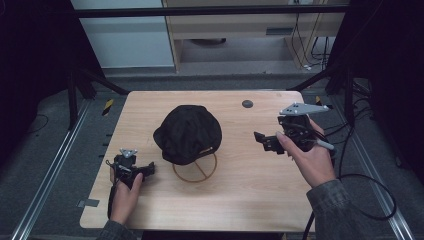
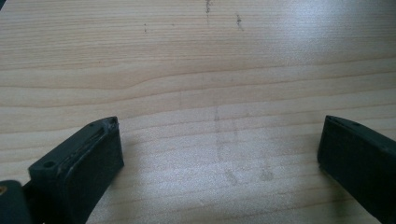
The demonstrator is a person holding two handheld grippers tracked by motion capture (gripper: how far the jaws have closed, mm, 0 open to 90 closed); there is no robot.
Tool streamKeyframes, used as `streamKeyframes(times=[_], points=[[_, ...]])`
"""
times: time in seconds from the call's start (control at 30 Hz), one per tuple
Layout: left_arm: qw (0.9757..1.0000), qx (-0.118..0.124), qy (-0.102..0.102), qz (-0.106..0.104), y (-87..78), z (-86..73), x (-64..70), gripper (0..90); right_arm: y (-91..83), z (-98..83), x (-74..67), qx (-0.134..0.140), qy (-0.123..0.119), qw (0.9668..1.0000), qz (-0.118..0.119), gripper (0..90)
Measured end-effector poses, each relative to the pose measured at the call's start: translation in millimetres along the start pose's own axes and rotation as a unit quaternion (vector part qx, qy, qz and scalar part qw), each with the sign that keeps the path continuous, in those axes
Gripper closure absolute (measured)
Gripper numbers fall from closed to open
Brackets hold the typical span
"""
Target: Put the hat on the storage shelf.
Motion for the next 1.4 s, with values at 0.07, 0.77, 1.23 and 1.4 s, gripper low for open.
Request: streamKeyframes(times=[0.07,0.77,1.23,1.4], points=[[1.0,0.0,0.0,0.0,0.0,0.0,0.0,0.0,1.1,-5.0,2.7,-0.002,0.002,1.0,-0.004,9.0],[1.0,0.0,0.0,0.0,0.1,0.1,0.2,0.0,29.6,-74.9,11.1,-0.027,0.03,0.9989,-0.022,9.8],[1.0,0.001,-0.001,0.0,0.2,0.2,0.2,0.0,52.6,-120.6,-0.8,-0.06,0.032,0.9976,-0.015,10.1],[1.0,0.0,-0.001,0.0,0.2,0.1,0.2,0.0,60.4,-133.8,-6.5,-0.069,0.036,0.9969,-0.01,10.5]])
Point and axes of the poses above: each handheld gripper's, and its own axes: y roughly forward along the jaws, z roughly out of its top, x roughly to its right, the point moved 8 cm from there along y, roughly forward along the jaws, and after that the axes turned 4 degrees about -y, right-handed, at the moved point
